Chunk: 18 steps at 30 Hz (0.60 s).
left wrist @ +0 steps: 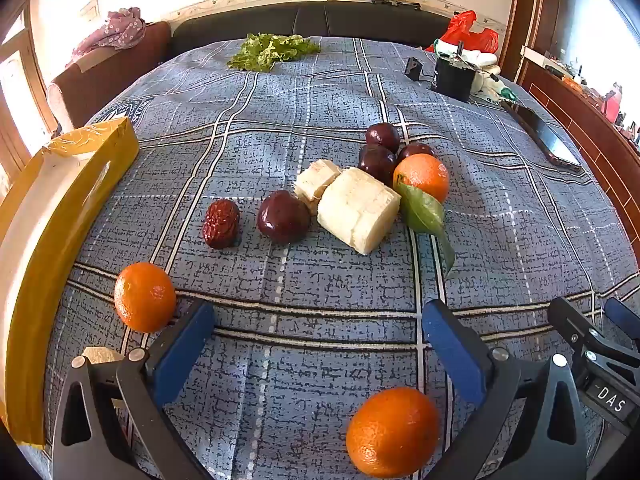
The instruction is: Organize fruits
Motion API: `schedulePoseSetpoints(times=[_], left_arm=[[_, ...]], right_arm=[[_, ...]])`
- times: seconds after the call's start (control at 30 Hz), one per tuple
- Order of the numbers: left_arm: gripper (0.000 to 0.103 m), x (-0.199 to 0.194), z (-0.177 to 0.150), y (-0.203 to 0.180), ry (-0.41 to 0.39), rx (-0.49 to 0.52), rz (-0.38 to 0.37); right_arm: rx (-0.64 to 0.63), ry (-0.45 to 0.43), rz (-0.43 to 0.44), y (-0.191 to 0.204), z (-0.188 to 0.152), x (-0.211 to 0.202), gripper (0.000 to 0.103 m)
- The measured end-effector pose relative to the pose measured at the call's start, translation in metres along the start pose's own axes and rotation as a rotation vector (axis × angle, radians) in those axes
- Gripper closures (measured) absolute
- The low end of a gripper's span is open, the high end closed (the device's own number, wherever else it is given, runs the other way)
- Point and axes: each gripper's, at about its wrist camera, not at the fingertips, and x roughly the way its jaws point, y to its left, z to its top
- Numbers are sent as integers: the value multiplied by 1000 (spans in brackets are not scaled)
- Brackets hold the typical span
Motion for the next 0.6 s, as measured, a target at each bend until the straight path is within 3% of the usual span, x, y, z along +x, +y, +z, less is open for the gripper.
schedulePoseSetpoints(times=[0.6], left_arm=[[0, -3, -2, 1, 24, -13, 10]], right_arm=[[0, 1, 0, 0, 0, 0, 0]])
